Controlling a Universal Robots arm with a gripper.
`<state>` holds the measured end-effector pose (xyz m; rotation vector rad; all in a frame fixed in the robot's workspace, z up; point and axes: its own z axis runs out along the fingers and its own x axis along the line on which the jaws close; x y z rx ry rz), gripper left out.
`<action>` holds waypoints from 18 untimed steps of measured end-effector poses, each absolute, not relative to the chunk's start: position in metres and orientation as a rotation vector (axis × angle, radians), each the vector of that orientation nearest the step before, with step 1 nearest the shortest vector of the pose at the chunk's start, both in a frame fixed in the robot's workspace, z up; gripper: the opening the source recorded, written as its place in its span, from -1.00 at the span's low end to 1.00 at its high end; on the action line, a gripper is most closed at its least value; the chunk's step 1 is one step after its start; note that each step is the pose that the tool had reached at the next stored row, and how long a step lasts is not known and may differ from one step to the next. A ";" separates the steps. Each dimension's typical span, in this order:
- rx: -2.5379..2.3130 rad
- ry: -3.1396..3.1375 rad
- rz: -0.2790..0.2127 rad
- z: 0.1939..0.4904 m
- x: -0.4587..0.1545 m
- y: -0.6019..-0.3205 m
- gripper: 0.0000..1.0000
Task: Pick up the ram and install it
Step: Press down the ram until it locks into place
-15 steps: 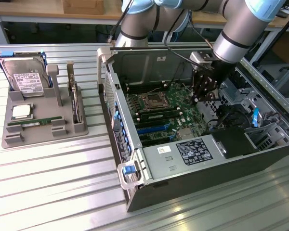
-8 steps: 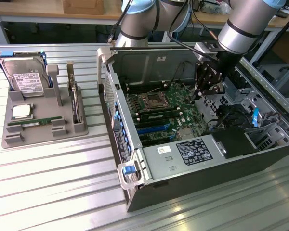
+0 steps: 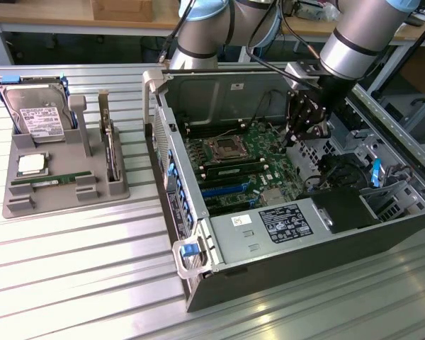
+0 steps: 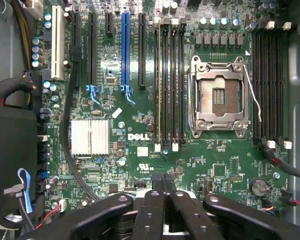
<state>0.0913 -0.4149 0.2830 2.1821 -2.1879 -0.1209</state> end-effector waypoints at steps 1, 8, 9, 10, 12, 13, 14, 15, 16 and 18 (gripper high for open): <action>2.183 -2.188 -0.122 0.282 0.084 -0.415 -0.80; 2.183 -2.188 -0.122 0.258 0.063 -0.414 -0.80; 2.183 -2.188 -0.122 0.254 0.062 -0.413 -0.80; 2.182 -2.188 -0.122 0.252 0.062 -0.413 -0.80; 2.183 -2.188 -0.122 0.247 0.059 -0.413 -0.80; 2.183 -2.188 -0.122 0.245 0.058 -0.413 -0.80; 2.183 -2.188 -0.122 0.242 0.058 -0.413 -0.80; 2.183 -2.188 -0.122 0.239 0.058 -0.413 -0.80; 2.183 -2.188 -0.122 0.237 0.058 -0.413 -0.80; 2.183 -2.188 -0.122 0.234 0.058 -0.413 -0.80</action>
